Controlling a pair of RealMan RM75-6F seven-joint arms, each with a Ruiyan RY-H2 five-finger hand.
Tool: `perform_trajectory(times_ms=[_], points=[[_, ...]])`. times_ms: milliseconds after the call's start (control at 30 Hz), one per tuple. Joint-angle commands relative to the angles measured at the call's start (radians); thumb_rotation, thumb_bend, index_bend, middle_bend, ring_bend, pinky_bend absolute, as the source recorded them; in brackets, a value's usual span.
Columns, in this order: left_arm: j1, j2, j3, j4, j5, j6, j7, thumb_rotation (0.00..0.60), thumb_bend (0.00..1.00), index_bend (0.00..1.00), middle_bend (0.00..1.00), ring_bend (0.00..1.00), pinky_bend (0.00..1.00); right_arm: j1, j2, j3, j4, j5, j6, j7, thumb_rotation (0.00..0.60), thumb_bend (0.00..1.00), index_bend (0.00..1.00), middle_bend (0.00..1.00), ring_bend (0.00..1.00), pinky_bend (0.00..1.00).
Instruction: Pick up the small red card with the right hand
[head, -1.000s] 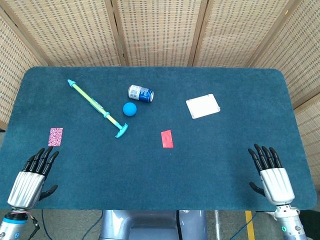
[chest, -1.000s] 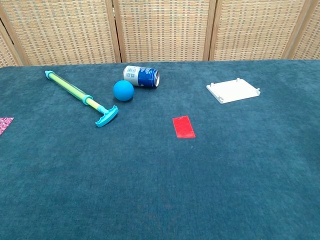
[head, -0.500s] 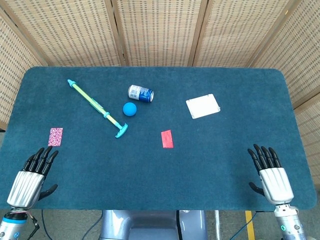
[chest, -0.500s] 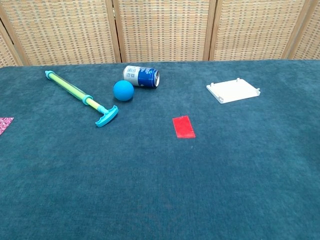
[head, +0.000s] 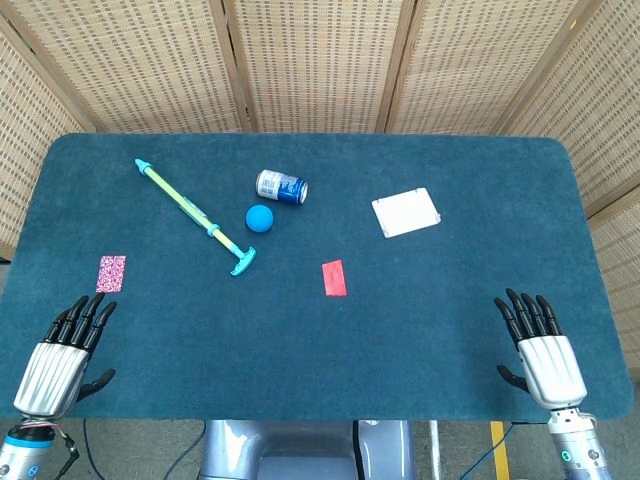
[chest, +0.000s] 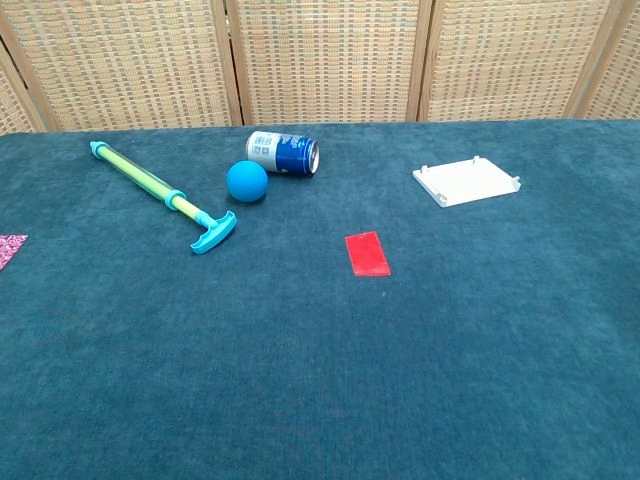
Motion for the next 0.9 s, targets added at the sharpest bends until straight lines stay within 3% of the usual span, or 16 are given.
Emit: perform_trajectory(times_ms=[33, 200, 400, 600, 900], points=[[0.001, 0.000, 0.000, 0.000, 0.001, 0.002, 0.000, 0.600, 0.08, 0.00, 0.00, 0.00, 0.16, 0.002, -0.002, 0.000, -0.001, -0.002, -0.003, 0.002, 0.600, 0.13, 0.00, 0.00, 0.00, 0.00], [0.002, 0.005, -0.004, -0.006, 0.000, 0.010, -0.007, 0.600, 0.08, 0.00, 0.00, 0.00, 0.16, 0.022, -0.019, 0.011, -0.006, 0.004, -0.028, 0.021, 0.600, 0.13, 0.00, 0.00, 0.00, 0.00], [0.001, 0.009, -0.012, -0.009, -0.011, 0.013, -0.022, 0.600, 0.08, 0.00, 0.00, 0.00, 0.16, 0.091, -0.055, 0.066, -0.030, 0.043, -0.105, 0.014, 0.600, 0.13, 0.00, 0.00, 0.00, 0.00], [-0.008, 0.007, -0.029, 0.000, -0.051, -0.010, -0.035, 0.600, 0.08, 0.00, 0.00, 0.00, 0.16, 0.205, -0.141, 0.156, -0.035, 0.133, -0.226, -0.030, 0.600, 0.13, 0.00, 0.00, 0.00, 0.00], [-0.016, 0.007, -0.052, 0.010, -0.096, -0.021, -0.039, 0.600, 0.08, 0.00, 0.00, 0.00, 0.16, 0.330, -0.310, 0.226, 0.018, 0.243, -0.322, -0.111, 0.600, 0.13, 0.00, 0.00, 0.00, 0.00]])
